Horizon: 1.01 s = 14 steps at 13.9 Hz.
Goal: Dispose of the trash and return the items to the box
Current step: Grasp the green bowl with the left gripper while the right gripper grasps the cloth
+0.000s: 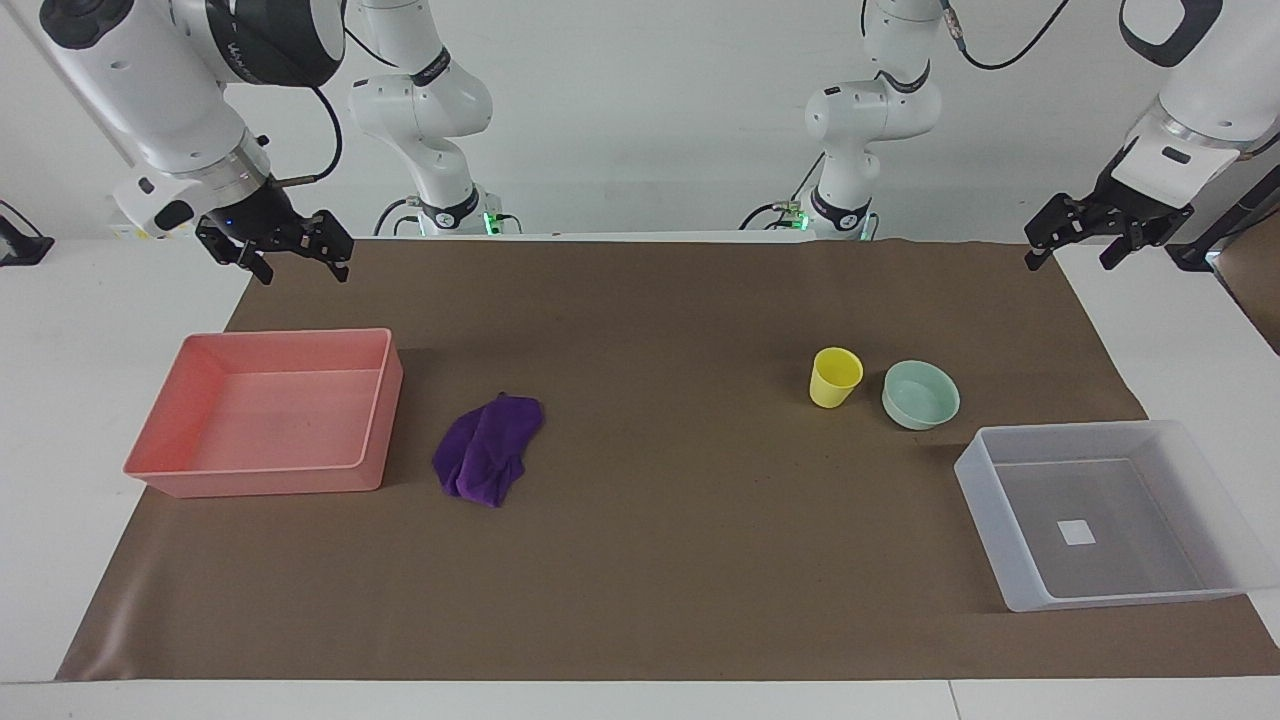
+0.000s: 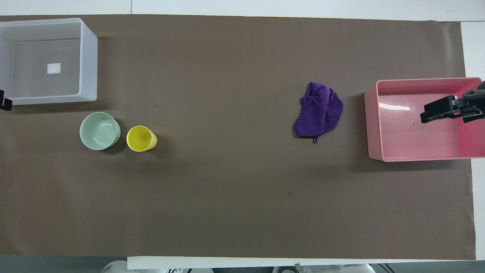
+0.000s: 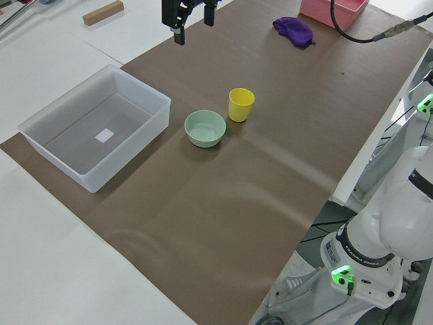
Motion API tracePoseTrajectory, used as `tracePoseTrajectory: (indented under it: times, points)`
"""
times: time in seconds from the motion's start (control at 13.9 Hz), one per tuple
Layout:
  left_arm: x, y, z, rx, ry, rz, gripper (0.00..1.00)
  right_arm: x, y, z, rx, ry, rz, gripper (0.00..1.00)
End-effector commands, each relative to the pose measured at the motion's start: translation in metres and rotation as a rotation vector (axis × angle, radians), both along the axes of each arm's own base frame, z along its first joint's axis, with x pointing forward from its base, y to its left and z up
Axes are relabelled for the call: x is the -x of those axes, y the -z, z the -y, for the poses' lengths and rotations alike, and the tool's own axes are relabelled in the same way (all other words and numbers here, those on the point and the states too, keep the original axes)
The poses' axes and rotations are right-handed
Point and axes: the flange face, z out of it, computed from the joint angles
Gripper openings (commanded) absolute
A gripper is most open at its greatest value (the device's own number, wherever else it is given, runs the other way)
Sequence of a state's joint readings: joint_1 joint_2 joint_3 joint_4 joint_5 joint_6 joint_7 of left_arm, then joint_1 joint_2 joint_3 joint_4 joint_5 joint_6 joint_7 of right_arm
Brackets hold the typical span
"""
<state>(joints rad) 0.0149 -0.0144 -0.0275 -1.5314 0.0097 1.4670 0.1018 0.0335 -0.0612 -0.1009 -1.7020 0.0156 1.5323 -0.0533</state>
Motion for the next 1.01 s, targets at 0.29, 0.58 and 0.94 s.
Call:
tracePoseTrajectory:
  times: [0.29, 0.58, 0.94]
  points:
    - [0.001, -0.006, 0.001, 0.01, 0.015, 0.01, 1.0, 0.004, -0.001, 0.005, -0.014, 0.012, 0.026, 1.0]
    - [0.004, 0.005, 0.0, 0.009, 0.013, 0.016, 1.0, -0.012, 0.018, -0.023, -0.037, -0.027, 0.097, 1.0]
    - [0.006, 0.012, -0.003, 0.008, 0.007, 0.031, 1.0, -0.067, 0.091, -0.106, -0.066, -0.12, 0.156, 1.0]
